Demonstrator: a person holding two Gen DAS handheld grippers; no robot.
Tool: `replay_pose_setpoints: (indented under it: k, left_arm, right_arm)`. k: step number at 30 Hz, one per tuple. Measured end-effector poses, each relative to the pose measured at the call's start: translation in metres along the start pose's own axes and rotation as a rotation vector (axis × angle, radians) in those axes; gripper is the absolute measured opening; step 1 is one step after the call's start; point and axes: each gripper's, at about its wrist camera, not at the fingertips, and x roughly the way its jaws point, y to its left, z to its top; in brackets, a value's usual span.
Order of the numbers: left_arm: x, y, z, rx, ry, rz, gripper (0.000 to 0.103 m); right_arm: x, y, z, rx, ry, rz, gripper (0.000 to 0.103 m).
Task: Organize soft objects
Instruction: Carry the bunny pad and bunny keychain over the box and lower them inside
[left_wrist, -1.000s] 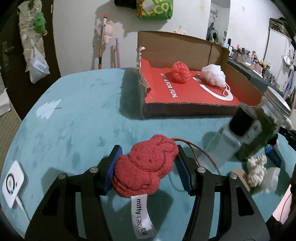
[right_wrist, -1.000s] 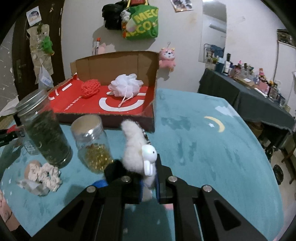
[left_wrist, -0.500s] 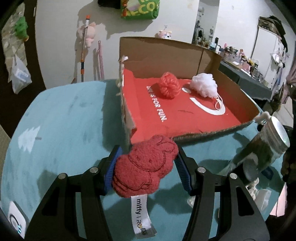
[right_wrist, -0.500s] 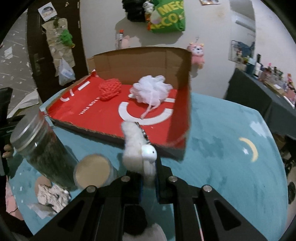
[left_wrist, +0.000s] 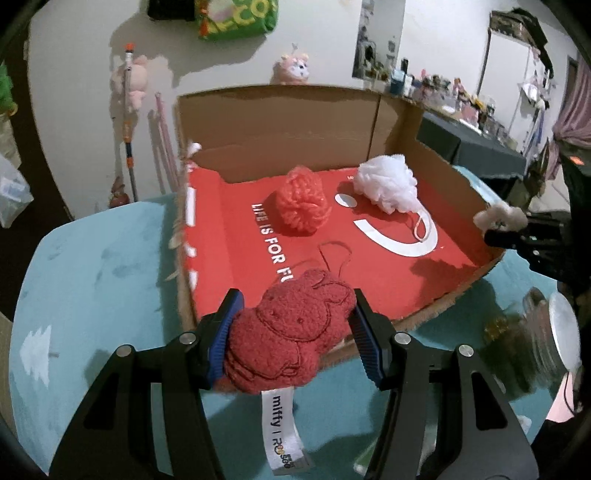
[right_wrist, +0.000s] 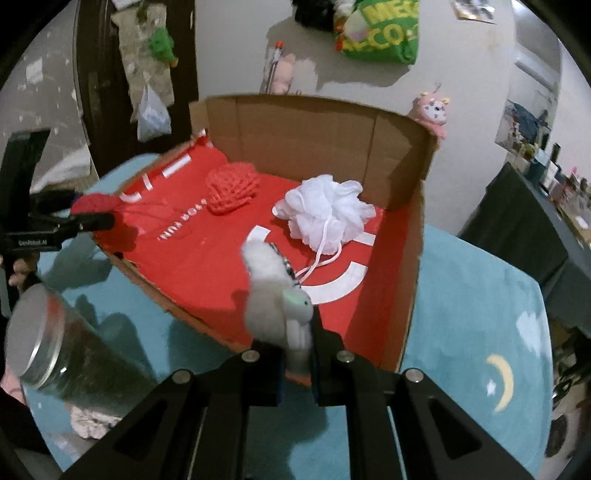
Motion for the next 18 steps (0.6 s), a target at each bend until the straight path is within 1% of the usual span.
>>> replay_pose_setpoints:
  k: [3,5,9,10,11,14,18]
  left_arm:
    - [0.021,-0.001,0.011,0.014,0.05,0.002,0.056]
    - [0.035,-0.002,0.017,0.022,0.087,0.0,0.056]
    - [0.053,-0.002,0.023,0.029,0.142,-0.001,0.056]
    - [0.057,-0.003,0.024,0.032,0.157,0.006,0.056]
    - [0.061,-0.004,0.025,0.046,0.162,0.032,0.056]
    - [0.068,-0.009,0.027,0.075,0.188,0.056,0.056]
    - [0.075,-0.015,0.028,0.102,0.223,0.071,0.057]
  right_arm:
    - [0.018,0.003,0.011,-0.051,0.066,-0.027,0.011]
    - [0.033,0.005,0.018,-0.096,0.125,-0.067,0.011]
    - [0.053,0.009,0.024,-0.152,0.198,-0.111,0.011]
    - [0.06,0.009,0.026,-0.161,0.225,-0.119,0.011]
    - [0.064,0.008,0.026,-0.166,0.242,-0.124,0.011]
    - [0.075,0.009,0.026,-0.19,0.278,-0.148,0.011]
    - [0.08,0.011,0.024,-0.211,0.295,-0.159,0.011]
